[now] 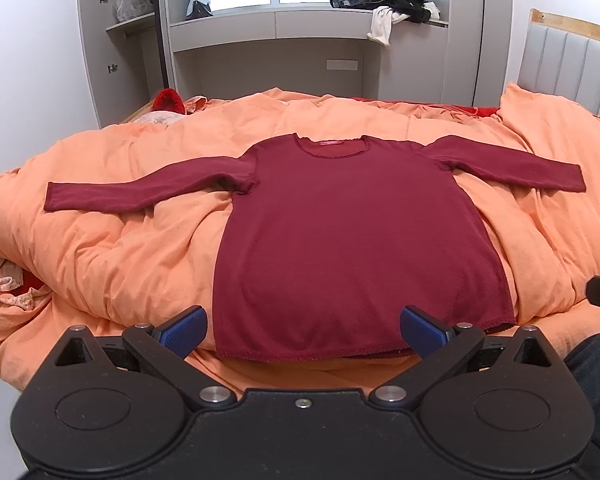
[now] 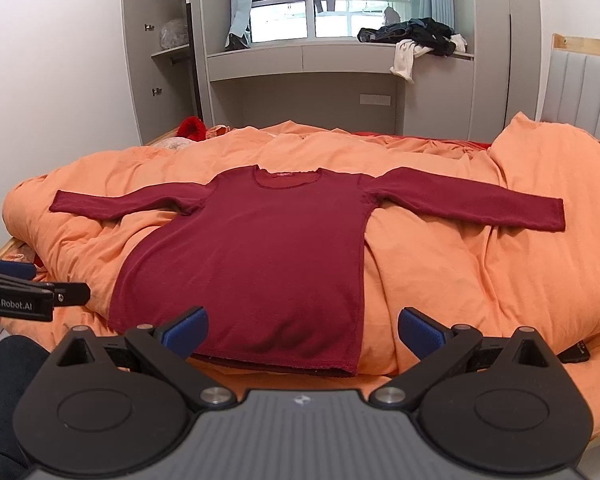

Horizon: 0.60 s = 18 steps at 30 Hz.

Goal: Fold small clothes

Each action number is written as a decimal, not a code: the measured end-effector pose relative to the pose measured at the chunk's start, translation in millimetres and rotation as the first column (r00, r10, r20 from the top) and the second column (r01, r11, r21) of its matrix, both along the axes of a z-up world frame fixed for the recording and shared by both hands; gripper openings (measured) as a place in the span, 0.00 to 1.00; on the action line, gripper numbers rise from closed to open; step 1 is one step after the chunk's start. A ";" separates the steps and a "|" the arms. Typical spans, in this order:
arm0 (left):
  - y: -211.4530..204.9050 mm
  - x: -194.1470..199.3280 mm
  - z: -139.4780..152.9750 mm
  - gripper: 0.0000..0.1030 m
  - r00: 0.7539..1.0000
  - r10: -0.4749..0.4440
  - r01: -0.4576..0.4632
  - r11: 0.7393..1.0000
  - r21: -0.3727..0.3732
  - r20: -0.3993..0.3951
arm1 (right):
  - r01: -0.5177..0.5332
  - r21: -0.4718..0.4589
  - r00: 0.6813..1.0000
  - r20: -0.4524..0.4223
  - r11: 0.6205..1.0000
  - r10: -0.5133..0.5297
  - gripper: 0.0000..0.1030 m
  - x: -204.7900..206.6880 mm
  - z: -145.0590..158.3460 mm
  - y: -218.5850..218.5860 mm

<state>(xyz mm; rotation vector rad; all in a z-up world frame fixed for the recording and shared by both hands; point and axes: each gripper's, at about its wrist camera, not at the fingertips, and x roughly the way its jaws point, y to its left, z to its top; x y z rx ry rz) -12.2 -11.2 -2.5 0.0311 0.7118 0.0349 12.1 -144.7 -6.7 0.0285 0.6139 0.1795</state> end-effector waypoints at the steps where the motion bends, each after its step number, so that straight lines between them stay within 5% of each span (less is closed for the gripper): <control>1: -0.4 2.6 -0.6 0.99 1.000 0.003 -0.003 1.000 -0.001 -0.002 | 0.000 -0.001 1.000 0.005 1.000 0.000 1.00 0.5 -0.2 -0.7; 6: 3.5 22.4 -3.7 0.99 1.000 -0.016 0.015 0.999 -0.050 -0.015 | 0.040 -0.006 0.999 0.026 0.999 -0.040 1.00 12.3 -1.4 -14.6; 18: -5.2 93.0 -17.5 0.99 0.999 -0.038 0.038 0.999 -0.004 -0.025 | 0.161 0.005 0.986 0.042 0.987 -0.161 1.00 91.7 -11.4 -78.9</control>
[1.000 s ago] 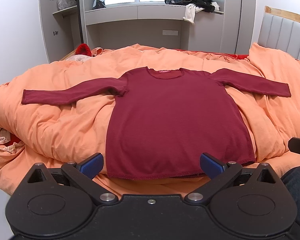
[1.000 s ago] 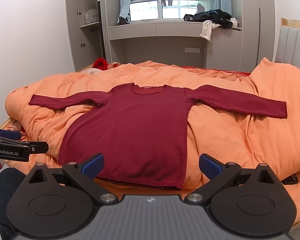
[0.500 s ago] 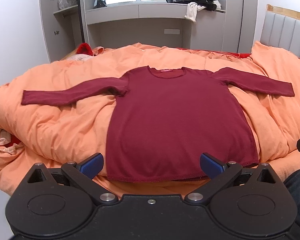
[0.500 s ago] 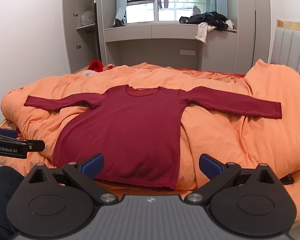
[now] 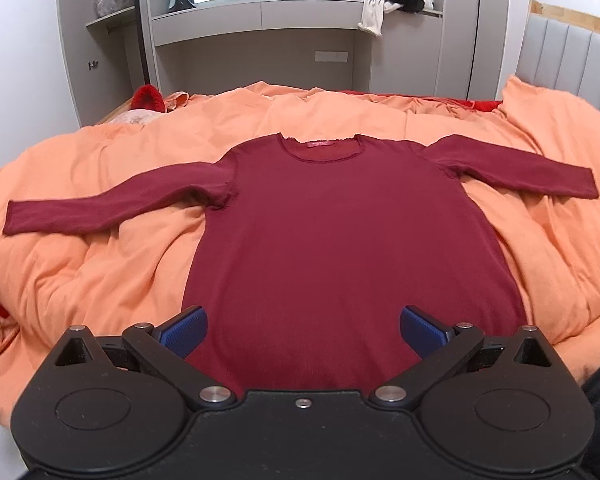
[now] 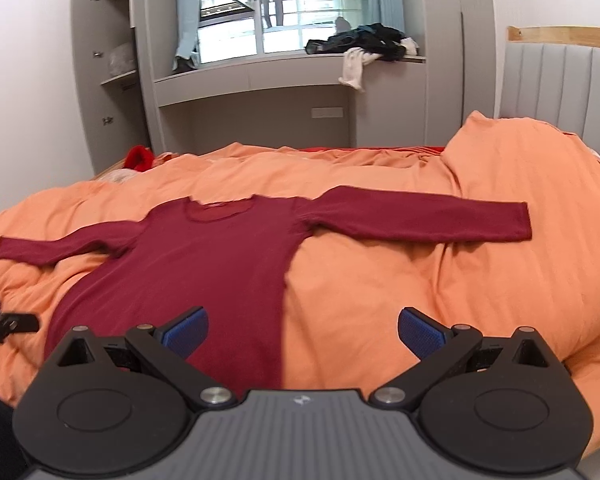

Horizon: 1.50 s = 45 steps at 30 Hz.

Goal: Fold small clothes
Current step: 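Reach the right tool to a sleeve cuff and close on it, then carry the held sleeve across the shirt body with the right tool, then release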

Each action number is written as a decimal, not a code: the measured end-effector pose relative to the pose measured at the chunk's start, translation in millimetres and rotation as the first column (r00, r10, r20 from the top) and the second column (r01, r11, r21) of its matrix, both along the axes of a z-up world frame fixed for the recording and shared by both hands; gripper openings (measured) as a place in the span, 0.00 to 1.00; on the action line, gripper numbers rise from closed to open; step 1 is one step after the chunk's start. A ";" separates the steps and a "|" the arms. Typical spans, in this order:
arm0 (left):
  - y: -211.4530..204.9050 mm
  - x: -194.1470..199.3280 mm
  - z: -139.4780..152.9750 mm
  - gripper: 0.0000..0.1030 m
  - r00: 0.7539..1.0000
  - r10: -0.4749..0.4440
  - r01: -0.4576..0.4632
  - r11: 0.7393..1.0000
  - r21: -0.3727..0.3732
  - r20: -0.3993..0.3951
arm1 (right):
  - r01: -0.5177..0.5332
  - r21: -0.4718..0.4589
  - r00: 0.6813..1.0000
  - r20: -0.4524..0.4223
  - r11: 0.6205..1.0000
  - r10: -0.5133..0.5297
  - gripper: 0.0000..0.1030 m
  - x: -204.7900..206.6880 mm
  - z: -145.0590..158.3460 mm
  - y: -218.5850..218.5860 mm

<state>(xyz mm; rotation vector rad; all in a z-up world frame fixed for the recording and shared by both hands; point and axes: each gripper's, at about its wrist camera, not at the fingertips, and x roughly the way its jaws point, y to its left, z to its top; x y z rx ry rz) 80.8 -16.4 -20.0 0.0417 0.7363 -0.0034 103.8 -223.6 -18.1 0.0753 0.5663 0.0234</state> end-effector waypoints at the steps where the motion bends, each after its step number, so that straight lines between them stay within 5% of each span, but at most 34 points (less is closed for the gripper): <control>1: -0.9 5.9 -1.2 0.99 1.000 0.004 -0.004 1.000 0.009 0.004 | 0.021 -0.024 1.000 0.009 1.000 -0.021 1.00 11.9 0.0 -8.2; 6: -3.8 38.7 -7.7 0.99 0.999 0.020 -0.020 1.000 0.023 0.037 | 0.139 -0.025 0.988 0.067 0.990 -0.137 1.00 82.2 -12.8 -75.2; 9: -4.5 57.6 -10.7 0.99 0.999 0.019 -0.020 0.999 0.027 0.031 | 0.230 0.035 0.973 0.026 0.973 -0.231 1.00 134.5 -40.7 -130.6; 16: -10.3 83.9 -22.2 0.99 0.999 0.038 -0.040 0.993 0.107 0.026 | 0.397 0.254 0.917 -0.058 0.882 -0.396 0.87 203.4 -123.3 -240.0; 24: -12.6 98.3 -38.1 1.00 0.997 0.079 -0.080 0.988 0.135 0.018 | 0.403 0.502 0.865 0.065 0.765 -0.498 0.82 232.4 -176.1 -296.6; 27: -10.6 99.0 -38.0 0.99 0.993 0.105 -0.111 0.984 0.140 0.049 | 0.392 0.598 0.816 0.124 0.698 -0.565 0.66 240.6 -190.1 -318.2; 29: -9.0 101.6 -37.6 0.99 0.993 0.110 -0.116 0.982 0.146 0.052 | 0.405 0.625 0.803 0.106 0.668 -0.587 0.35 252.1 -195.6 -335.0; 30: -8.0 102.5 -37.1 1.00 0.993 0.111 -0.117 0.982 0.150 0.051 | 0.419 0.622 0.801 0.089 0.661 -0.592 0.12 256.7 -196.0 -340.3; 36: -0.4 97.1 -30.6 0.99 0.991 0.113 -0.122 0.985 0.123 0.074 | 0.367 0.498 0.847 0.172 0.786 -0.504 0.07 265.4 -142.5 -307.9; 40: 12.4 79.5 -25.0 1.00 0.982 0.134 -0.149 0.982 0.113 0.131 | 0.297 0.341 0.902 0.207 0.892 -0.379 0.07 277.3 -75.4 -240.3; 45: 43.5 59.4 -18.5 1.00 0.965 0.190 -0.209 0.974 0.092 0.182 | 0.165 0.194 0.954 0.217 0.967 -0.206 0.07 308.5 -2.9 -123.6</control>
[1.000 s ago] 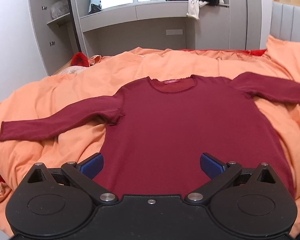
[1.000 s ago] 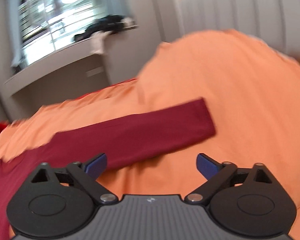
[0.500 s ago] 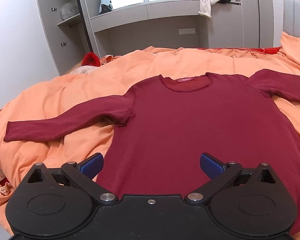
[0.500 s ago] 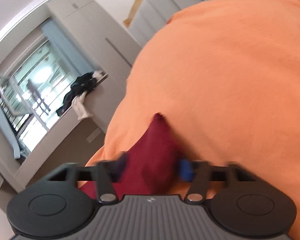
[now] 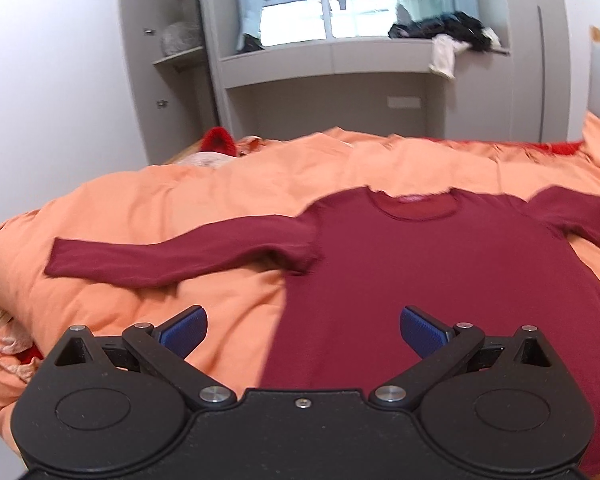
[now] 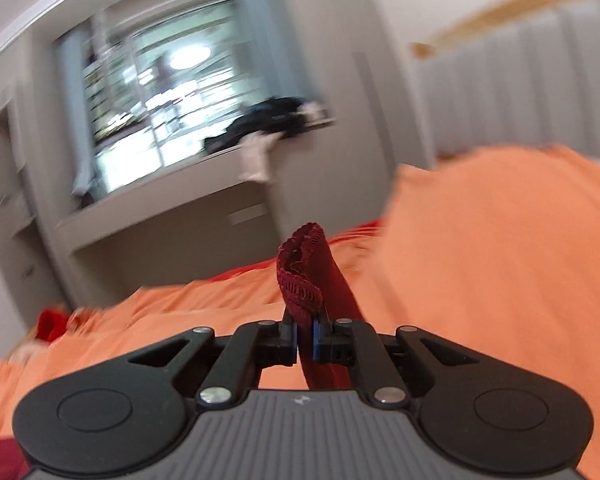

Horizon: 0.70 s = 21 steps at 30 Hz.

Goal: Fold small clothes
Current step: 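Carry the held sleeve across the shirt body with the right tool, then release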

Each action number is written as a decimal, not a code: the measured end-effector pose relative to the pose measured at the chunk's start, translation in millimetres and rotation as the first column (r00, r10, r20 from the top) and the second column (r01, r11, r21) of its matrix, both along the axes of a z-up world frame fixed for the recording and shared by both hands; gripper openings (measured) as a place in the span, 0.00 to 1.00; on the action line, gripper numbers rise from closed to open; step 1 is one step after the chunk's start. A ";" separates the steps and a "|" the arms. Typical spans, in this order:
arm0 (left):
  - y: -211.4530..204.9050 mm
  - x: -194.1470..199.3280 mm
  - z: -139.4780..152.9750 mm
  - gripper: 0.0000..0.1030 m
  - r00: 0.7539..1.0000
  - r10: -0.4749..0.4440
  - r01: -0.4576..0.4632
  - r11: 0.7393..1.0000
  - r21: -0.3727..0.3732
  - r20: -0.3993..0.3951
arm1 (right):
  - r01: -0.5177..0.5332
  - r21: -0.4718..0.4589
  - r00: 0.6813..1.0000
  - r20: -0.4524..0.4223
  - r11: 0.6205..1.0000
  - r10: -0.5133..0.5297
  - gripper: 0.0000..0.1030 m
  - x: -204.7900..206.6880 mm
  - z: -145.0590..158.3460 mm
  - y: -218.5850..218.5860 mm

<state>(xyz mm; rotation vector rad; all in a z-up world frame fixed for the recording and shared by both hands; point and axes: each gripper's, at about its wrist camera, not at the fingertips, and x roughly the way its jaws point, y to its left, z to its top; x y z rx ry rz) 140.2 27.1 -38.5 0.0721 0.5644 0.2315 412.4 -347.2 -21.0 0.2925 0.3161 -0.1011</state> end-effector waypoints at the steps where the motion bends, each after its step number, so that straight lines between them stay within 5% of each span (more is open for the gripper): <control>1: 6.8 -3.5 1.1 1.00 1.000 0.008 -0.008 1.000 -0.007 0.008 | -0.026 -0.026 1.000 -0.003 0.999 0.026 0.07 4.2 10.5 26.9; 9: 54.2 -28.5 3.2 1.00 0.996 0.065 -0.063 0.997 -0.035 0.053 | -0.194 -0.192 0.981 -0.027 0.962 0.192 0.07 48.5 33.8 244.5; 17: 92.9 -33.9 -11.8 0.99 0.988 0.152 -0.149 0.983 -0.107 0.027 | -0.386 -0.230 0.920 -0.172 0.893 0.354 0.07 64.9 -53.3 437.4; 21: 99.8 -34.9 -15.0 0.99 0.987 0.160 -0.157 0.981 -0.119 0.019 | -0.440 -0.235 0.890 -0.245 0.867 0.385 0.07 56.0 -92.5 482.2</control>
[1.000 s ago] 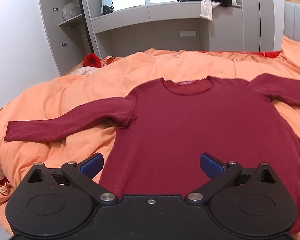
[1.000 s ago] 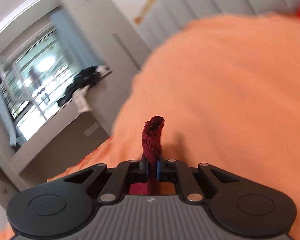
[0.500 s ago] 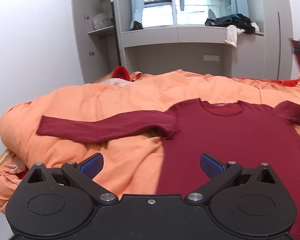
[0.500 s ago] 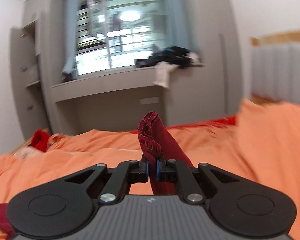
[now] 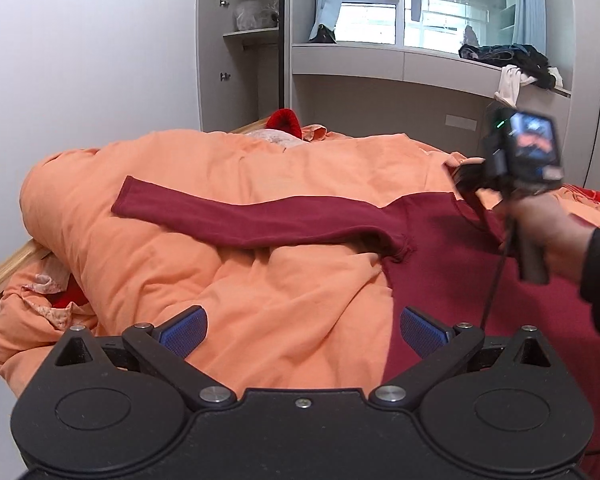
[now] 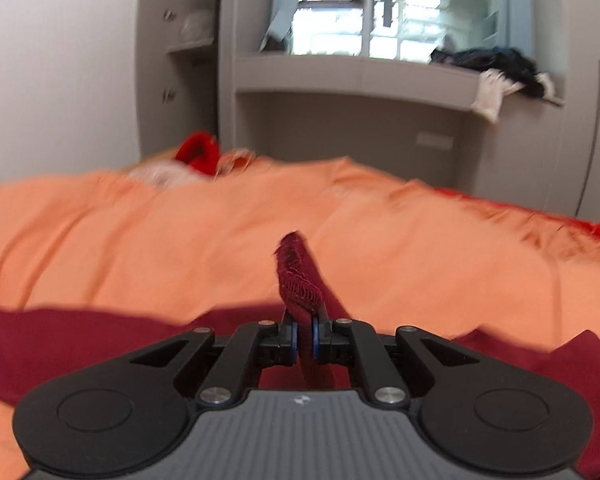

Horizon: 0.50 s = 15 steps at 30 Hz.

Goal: Fold small clothes
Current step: 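Carry the held sleeve across the shirt body with the right tool, then release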

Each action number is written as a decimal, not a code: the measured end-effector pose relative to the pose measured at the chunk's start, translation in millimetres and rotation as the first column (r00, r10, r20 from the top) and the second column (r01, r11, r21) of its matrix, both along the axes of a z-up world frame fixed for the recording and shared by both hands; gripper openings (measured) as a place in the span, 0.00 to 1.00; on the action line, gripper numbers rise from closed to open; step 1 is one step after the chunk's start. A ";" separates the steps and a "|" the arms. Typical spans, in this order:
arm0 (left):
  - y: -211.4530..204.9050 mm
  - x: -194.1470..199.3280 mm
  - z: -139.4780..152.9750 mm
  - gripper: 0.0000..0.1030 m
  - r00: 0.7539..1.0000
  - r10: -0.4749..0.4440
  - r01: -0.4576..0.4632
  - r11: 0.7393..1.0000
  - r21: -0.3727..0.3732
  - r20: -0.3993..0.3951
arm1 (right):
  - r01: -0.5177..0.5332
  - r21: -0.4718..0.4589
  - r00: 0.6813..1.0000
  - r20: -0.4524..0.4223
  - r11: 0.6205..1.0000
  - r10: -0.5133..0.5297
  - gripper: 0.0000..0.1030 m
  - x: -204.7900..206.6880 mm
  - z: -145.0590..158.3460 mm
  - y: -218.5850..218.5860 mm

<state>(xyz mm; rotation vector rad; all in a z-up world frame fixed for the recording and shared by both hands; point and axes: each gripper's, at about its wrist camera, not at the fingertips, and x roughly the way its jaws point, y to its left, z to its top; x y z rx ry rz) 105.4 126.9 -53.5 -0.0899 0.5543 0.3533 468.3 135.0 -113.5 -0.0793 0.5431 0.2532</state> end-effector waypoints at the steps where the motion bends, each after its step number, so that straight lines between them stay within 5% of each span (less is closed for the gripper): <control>1: 0.8 -0.2 -0.3 0.99 1.000 0.001 -0.001 1.000 -0.002 0.001 | -0.001 -0.017 1.000 -0.008 1.000 0.001 0.07 2.0 -5.3 5.1; 6: -1.5 -2.4 1.6 0.99 1.000 -0.005 0.005 1.000 -0.006 0.012 | 0.010 -0.041 1.000 -0.013 0.999 -0.011 0.07 2.9 -7.9 16.2; 12: -8.0 -0.7 -0.4 0.99 1.000 -0.020 0.020 1.000 0.009 -0.004 | 0.004 0.021 0.990 0.141 1.000 -0.007 0.07 13.7 55.8 0.0; 15: -7.2 0.9 0.2 0.99 1.000 -0.022 0.022 1.000 -0.008 -0.003 | -0.021 0.034 0.988 0.151 0.999 0.015 0.07 12.0 79.3 -0.5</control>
